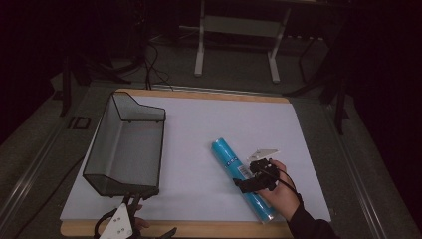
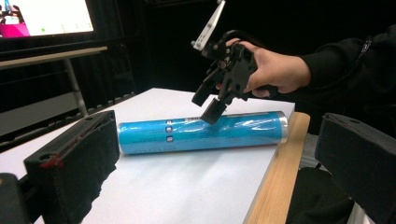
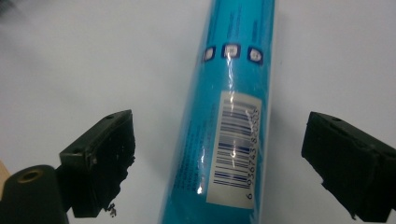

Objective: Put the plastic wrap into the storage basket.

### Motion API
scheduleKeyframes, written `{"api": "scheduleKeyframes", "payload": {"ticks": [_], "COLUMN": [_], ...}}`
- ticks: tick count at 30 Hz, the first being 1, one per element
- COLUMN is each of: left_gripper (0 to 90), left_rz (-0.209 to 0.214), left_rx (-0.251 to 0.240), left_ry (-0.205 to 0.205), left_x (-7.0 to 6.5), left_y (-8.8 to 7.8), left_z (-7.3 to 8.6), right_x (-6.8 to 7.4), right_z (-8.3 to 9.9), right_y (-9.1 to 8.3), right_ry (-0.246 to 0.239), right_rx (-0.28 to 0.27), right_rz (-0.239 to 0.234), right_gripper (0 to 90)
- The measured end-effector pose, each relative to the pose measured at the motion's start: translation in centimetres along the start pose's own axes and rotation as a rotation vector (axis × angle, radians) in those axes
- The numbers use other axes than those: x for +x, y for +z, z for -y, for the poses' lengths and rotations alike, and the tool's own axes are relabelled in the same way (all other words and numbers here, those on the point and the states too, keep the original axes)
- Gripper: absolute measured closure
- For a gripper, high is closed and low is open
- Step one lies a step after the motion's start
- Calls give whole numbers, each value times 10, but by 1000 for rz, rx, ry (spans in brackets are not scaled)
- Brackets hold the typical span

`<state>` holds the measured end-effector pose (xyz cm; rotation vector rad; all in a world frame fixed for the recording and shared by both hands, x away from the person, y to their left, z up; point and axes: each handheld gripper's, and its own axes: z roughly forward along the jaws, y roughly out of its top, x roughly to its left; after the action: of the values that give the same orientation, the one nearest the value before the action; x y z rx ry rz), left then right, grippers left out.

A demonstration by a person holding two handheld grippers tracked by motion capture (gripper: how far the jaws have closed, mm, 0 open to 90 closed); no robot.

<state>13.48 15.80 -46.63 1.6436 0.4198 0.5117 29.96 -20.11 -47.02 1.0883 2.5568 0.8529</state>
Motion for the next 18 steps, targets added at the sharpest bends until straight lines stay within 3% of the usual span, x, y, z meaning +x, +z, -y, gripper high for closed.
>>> {"api": "scheduleKeyframes", "payload": {"ticks": [18], "left_gripper": [6], "left_rz": [2], "left_rx": [5], "left_ry": [3], "left_x": [0], "left_y": [0], "left_z": [0], "right_x": [1], "right_z": [-15], "right_y": [21], "right_ry": [30], "right_rx": [237], "right_rz": [18], "right_gripper": [96]}}
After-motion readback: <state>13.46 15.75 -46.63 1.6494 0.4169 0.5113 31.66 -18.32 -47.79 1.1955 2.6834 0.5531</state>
